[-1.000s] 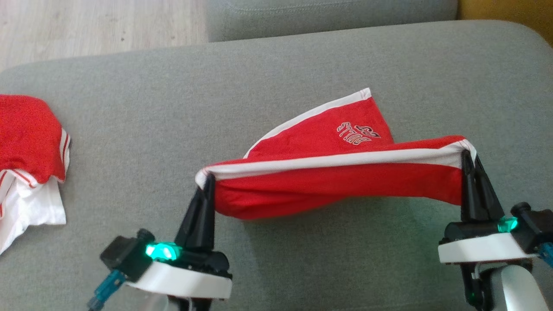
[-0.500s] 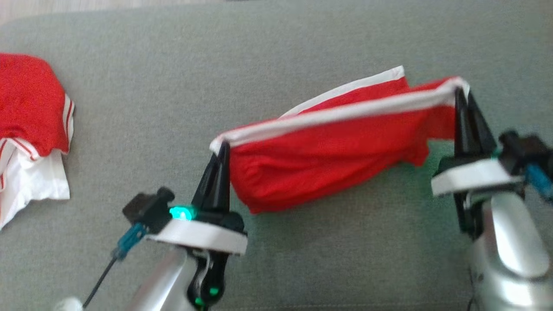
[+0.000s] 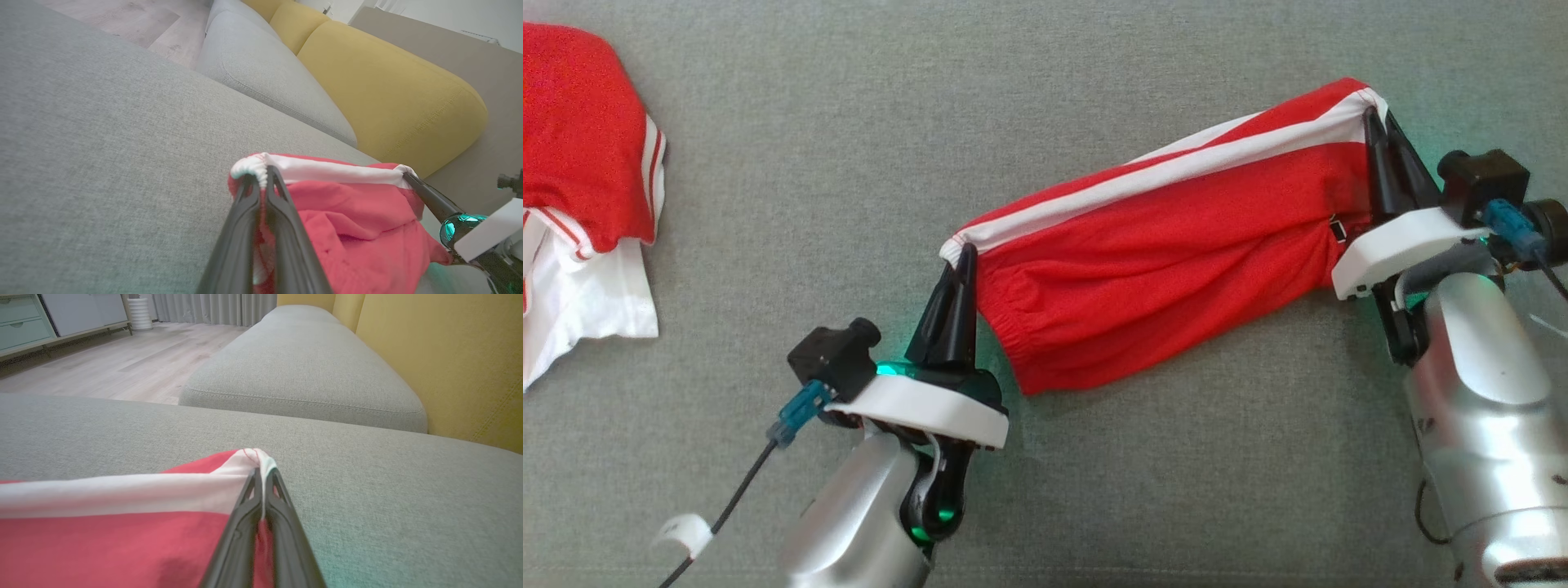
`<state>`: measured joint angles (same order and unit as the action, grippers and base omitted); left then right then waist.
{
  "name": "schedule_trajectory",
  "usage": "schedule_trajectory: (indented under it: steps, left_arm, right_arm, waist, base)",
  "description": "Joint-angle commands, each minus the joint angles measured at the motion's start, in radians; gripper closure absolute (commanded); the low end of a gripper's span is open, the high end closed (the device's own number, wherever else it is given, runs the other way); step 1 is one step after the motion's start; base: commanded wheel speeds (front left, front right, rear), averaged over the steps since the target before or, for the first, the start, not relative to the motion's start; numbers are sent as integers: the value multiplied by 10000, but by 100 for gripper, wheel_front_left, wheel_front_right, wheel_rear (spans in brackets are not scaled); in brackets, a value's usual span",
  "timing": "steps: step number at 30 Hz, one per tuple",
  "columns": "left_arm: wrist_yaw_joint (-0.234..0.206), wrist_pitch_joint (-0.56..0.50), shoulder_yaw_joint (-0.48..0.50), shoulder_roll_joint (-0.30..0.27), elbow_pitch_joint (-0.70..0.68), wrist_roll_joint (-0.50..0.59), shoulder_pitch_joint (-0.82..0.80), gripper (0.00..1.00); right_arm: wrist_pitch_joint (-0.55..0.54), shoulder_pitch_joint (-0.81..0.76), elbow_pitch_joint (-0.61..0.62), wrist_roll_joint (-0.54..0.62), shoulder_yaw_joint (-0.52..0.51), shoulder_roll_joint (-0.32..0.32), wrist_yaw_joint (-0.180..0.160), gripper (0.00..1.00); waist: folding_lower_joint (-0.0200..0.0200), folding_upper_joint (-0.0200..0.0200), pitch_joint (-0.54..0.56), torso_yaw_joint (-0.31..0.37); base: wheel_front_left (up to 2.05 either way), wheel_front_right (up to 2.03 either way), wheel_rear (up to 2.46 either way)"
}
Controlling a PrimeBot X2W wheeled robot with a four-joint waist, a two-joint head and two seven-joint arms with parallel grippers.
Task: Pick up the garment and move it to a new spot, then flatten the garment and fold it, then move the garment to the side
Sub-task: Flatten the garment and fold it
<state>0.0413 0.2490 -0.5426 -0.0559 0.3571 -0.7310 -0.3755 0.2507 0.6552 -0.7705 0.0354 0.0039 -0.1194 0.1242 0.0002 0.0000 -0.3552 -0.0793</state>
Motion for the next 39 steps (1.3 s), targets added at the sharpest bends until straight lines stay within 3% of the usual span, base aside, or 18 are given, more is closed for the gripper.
schedule_trajectory:
  steps: [1,3,4,5,6,7,9,10,11,12,19,27,39]
  left_arm:
    - [47,104,236,0,-207,-56,-326,100]
    - [52,111,194,16,-122,-64,-358,100]
    - [51,113,174,22,-83,-68,-367,100]
    - [41,115,147,27,-39,-72,-370,100]
    - [19,116,120,31,8,-84,-360,100]
    - [-7,117,85,34,47,-96,-341,100]
    - [-88,102,2,37,119,-89,-292,60]
    - [-133,78,-40,33,145,-61,-261,35]
    - [-168,39,-88,7,164,-22,-225,3]
    - [-209,-17,-135,-36,176,17,-180,0]
    - [-486,-159,-272,-506,-116,278,250,0]
    - [-1094,-102,-140,-1401,-1032,782,925,0]
    - [-1925,-112,319,-2209,-2521,873,1988,0]
  right_arm:
    - [103,259,130,-40,231,-70,65,100]
    - [106,408,-117,-72,256,-70,65,100]
    - [106,461,-190,-83,257,-68,65,90]
    - [107,495,-256,-97,242,-63,65,68]
    - [107,512,-344,-118,230,-50,65,29]
    - [108,527,-409,-137,244,-35,65,0]
    - [108,536,-500,-181,304,-19,65,0]
    - [108,528,-544,-206,342,-19,65,0]
    - [109,510,-597,-254,369,-18,65,0]
    - [109,487,-659,-306,392,-28,65,0]
    - [82,407,-1182,-793,652,-238,65,0]
    - [-379,254,-1301,-1719,1086,-706,65,0]
    - [-2500,-176,-1699,-3341,1656,-1594,65,0]
  waist:
    - [-2,0,0,-10]
    - [-2,0,17,-3]
    - [-2,0,37,7]
    - [-2,0,68,22]
    - [-2,0,116,40]
    - [-2,0,166,58]
    - [-2,0,289,97]
    - [-2,0,359,115]
    - [-2,0,436,133]
    - [-2,0,513,151]
    - [-2,0,1087,241]
    - [-2,0,1973,122]
    - [-2,0,2092,-859]
  base:
    - [0,0,0]
    - [0,0,0]
    - [0,0,0]
    - [0,0,0]
    - [0,0,0]
    - [0,0,0]
    - [0,0,0]
    - [0,0,0]
    - [0,0,0]
    - [0,0,0]
    - [0,0,0]
    - [0,0,0]
    - [0,0,0]
